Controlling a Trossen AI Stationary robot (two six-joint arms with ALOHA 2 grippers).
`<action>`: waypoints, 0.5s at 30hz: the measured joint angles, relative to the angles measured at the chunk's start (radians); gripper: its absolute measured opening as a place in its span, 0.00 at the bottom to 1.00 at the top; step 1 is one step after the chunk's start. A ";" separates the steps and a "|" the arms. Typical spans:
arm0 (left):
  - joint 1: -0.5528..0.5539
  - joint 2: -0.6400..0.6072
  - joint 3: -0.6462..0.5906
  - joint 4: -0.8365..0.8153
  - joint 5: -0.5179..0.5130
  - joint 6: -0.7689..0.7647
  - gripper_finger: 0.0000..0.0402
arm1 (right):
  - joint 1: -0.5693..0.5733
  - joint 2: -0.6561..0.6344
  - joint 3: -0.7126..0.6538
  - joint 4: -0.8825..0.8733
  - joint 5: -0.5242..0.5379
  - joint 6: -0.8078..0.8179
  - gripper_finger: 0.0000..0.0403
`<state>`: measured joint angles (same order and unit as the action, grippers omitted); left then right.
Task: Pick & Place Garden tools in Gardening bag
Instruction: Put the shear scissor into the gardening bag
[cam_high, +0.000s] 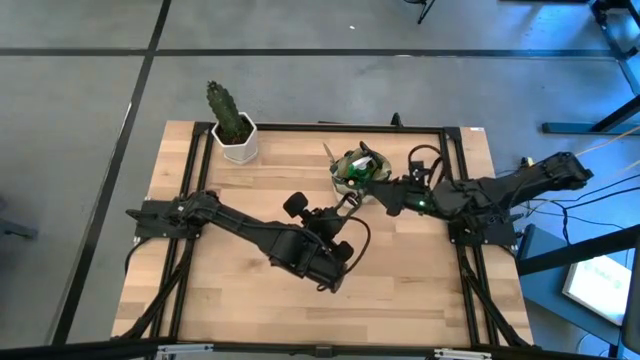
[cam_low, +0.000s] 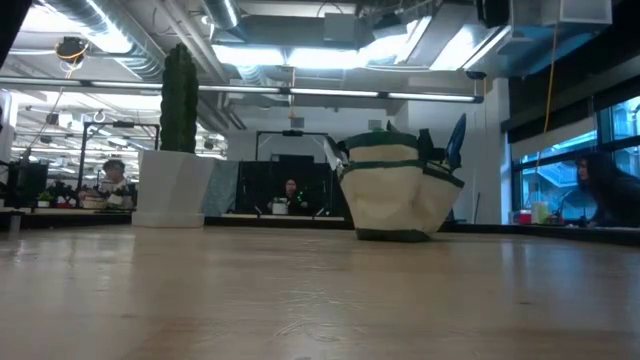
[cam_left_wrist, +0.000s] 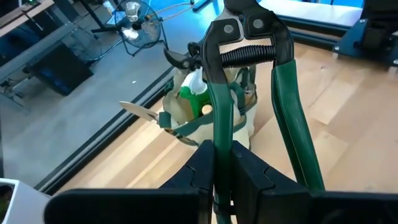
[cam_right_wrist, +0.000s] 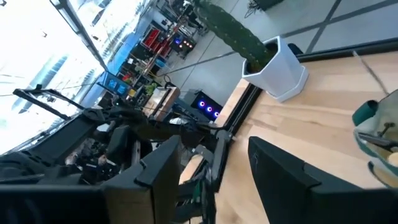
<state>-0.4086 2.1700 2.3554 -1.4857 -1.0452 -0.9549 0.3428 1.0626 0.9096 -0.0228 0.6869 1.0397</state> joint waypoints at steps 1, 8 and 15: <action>0.002 0.000 0.000 0.002 -0.004 0.000 0.05 | -0.004 0.008 0.000 0.010 -0.006 0.000 0.47; 0.008 0.000 0.000 0.017 -0.010 0.017 0.05 | -0.005 0.060 0.000 0.071 -0.010 0.004 0.47; 0.011 0.000 0.000 0.014 -0.012 0.012 0.05 | -0.011 0.072 0.000 0.091 -0.010 0.034 0.41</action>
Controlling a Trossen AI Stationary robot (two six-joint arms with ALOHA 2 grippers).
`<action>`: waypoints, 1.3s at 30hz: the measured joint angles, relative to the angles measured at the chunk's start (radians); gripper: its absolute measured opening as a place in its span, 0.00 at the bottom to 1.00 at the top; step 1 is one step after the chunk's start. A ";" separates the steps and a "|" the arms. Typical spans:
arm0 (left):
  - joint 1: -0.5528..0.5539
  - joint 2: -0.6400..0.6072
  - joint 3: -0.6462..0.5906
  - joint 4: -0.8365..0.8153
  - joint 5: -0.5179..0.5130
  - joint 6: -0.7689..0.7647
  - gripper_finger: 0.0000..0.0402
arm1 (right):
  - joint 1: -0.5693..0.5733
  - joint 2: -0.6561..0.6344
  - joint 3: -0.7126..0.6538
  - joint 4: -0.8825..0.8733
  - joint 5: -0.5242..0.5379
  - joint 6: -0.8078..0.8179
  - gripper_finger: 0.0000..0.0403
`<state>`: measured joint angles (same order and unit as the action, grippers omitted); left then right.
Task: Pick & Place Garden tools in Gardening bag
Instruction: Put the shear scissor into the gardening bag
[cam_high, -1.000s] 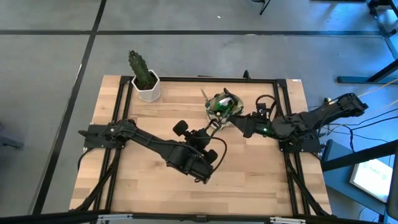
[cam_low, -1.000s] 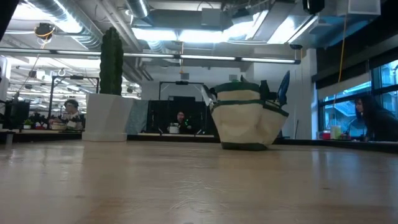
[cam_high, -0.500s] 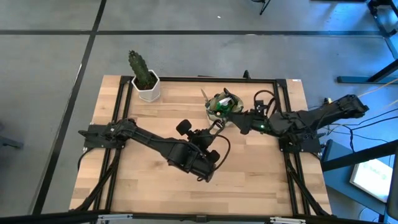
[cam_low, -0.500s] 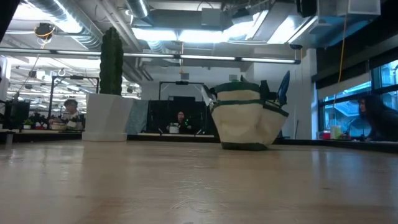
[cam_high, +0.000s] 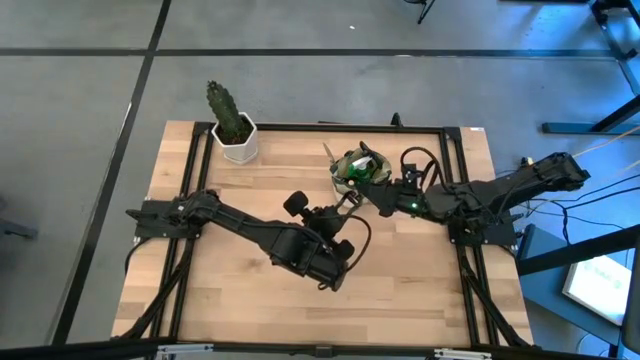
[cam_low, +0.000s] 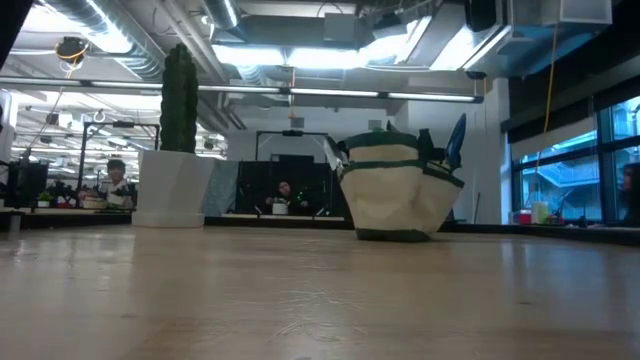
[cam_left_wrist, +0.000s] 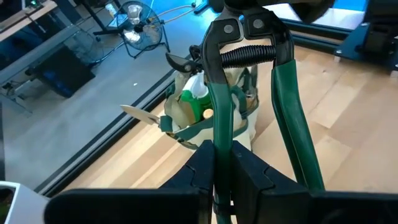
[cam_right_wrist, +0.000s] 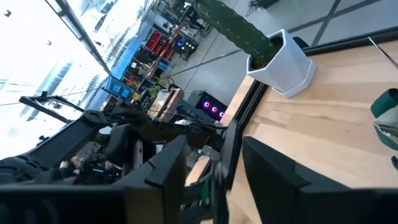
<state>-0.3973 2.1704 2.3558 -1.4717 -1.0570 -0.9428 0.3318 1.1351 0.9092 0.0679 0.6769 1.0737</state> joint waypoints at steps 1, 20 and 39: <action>0.002 0.000 0.000 -0.008 -0.002 -0.011 0.05 | 0.000 0.000 0.000 0.001 0.000 0.000 0.39; 0.026 0.000 0.000 0.033 -0.020 -0.014 0.05 | -0.005 0.000 0.000 -0.005 0.003 -0.024 0.16; -0.014 -0.068 0.002 -0.008 0.062 -0.142 0.14 | -0.087 -0.083 0.000 -0.043 -0.153 -0.275 0.03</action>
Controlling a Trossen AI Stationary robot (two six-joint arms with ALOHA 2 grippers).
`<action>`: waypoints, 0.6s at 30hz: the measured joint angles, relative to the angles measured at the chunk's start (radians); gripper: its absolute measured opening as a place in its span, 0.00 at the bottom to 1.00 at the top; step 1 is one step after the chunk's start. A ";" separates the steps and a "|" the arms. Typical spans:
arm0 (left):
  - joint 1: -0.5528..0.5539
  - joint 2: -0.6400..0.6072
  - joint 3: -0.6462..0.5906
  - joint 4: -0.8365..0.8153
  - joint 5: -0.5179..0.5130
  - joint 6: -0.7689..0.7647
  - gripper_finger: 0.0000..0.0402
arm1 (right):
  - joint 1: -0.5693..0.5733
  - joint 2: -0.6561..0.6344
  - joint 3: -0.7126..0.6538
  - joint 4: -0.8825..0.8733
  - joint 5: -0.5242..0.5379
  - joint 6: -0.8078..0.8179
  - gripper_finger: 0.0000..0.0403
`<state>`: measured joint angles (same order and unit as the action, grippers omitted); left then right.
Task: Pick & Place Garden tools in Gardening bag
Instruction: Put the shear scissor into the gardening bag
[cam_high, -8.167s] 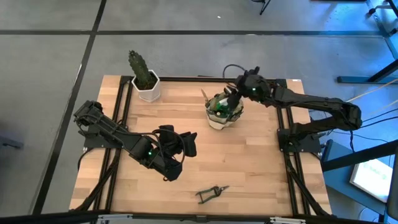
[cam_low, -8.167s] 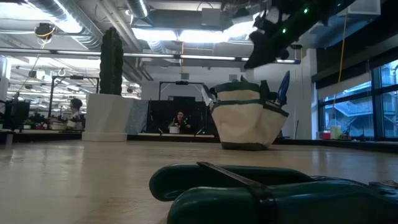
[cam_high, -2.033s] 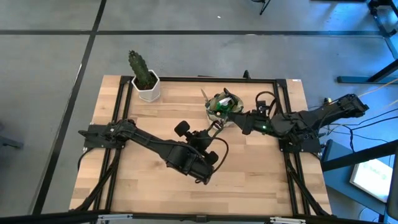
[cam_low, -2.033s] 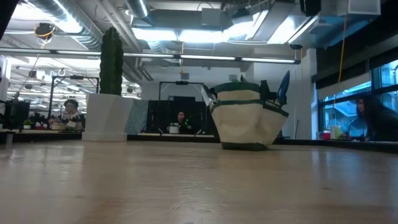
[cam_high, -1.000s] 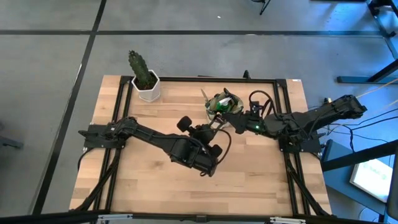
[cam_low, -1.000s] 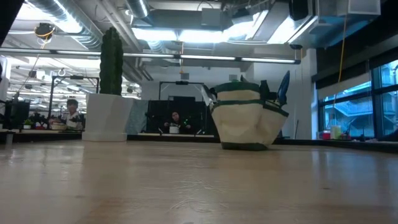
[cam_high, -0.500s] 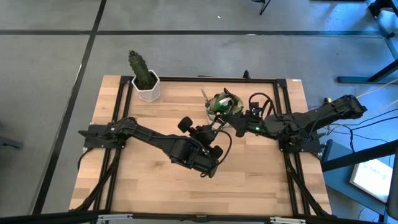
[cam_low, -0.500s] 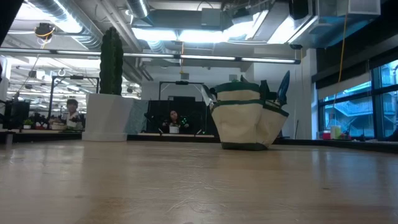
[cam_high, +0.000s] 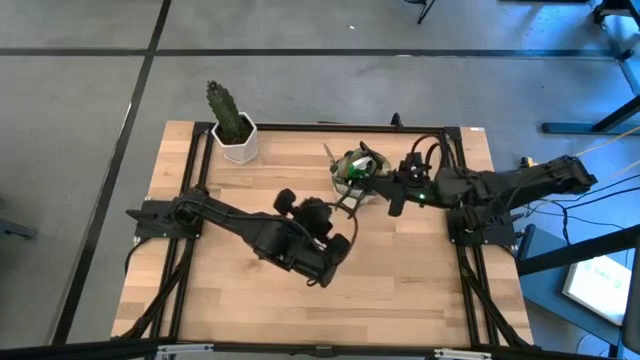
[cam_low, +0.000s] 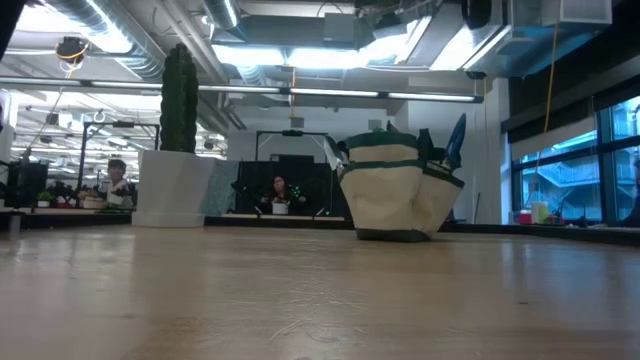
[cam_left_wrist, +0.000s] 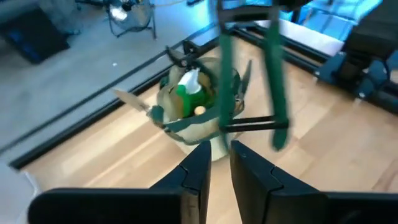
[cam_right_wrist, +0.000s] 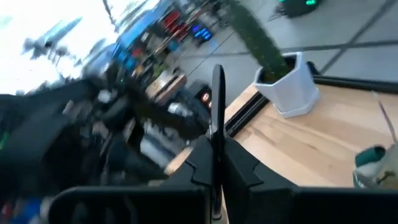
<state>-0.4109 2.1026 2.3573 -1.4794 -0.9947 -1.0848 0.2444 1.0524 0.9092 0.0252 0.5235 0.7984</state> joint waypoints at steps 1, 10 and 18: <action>-0.001 -0.008 0.000 -0.024 0.002 -0.036 0.14 | -0.012 -0.011 0.000 -0.010 -0.042 -0.038 0.03; 0.008 -0.068 -0.009 -0.092 0.134 -0.285 0.24 | -0.094 -0.038 0.000 -0.208 -0.343 -0.450 0.03; -0.025 -0.056 -0.010 -0.092 0.129 -0.431 0.24 | -0.173 -0.032 0.000 -0.272 -0.292 -0.660 0.03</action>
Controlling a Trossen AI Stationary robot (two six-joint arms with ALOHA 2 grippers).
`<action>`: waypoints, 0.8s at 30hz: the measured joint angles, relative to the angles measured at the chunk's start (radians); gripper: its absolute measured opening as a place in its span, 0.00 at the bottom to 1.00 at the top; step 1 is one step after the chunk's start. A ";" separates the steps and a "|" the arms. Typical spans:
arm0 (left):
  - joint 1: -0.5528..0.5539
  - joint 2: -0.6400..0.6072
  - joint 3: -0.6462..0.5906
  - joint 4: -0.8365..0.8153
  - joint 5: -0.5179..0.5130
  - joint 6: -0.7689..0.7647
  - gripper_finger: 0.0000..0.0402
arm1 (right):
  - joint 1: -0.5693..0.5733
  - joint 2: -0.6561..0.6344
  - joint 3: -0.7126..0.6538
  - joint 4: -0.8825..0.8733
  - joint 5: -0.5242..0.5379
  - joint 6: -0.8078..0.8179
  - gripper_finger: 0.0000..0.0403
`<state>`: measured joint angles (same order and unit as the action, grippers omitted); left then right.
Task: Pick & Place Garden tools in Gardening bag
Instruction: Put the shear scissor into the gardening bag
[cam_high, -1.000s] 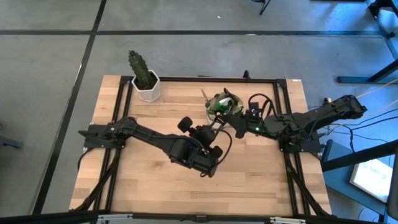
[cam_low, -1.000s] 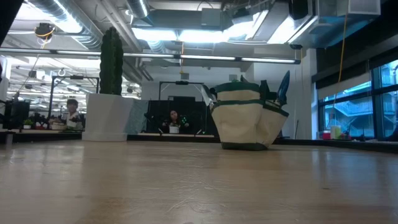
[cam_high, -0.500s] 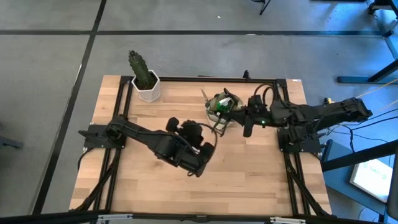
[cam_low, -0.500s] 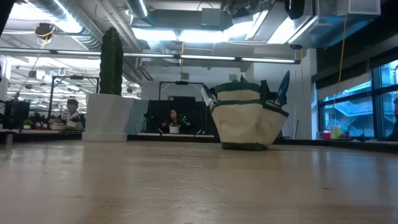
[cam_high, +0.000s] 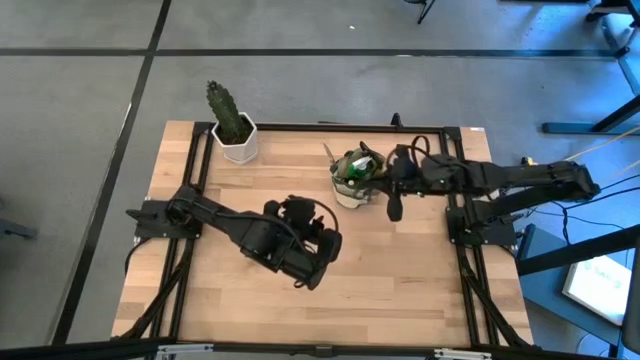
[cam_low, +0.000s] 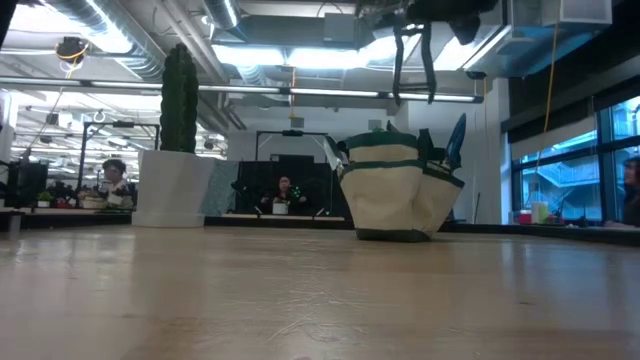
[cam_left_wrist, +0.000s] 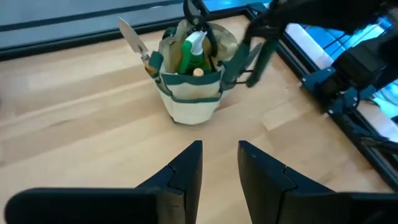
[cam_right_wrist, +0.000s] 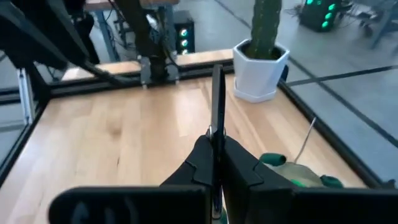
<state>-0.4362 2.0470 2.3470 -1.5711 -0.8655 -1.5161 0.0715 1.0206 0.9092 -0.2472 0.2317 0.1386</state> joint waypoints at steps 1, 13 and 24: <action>-0.003 0.001 0.000 0.000 -0.002 -0.008 0.24 | -0.016 0.008 0.000 0.003 -0.020 -0.009 0.03; -0.007 0.004 0.000 0.000 0.025 -0.034 0.24 | -0.145 0.129 0.000 0.100 -0.167 -0.047 0.03; -0.023 0.004 0.000 0.000 0.083 -0.038 0.24 | -0.211 0.214 0.000 0.179 -0.244 -0.076 0.03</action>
<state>-0.4587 2.0506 2.3474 -1.5711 -0.7822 -1.5539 -0.1399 1.2345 0.9092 -0.0678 -0.0119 0.0626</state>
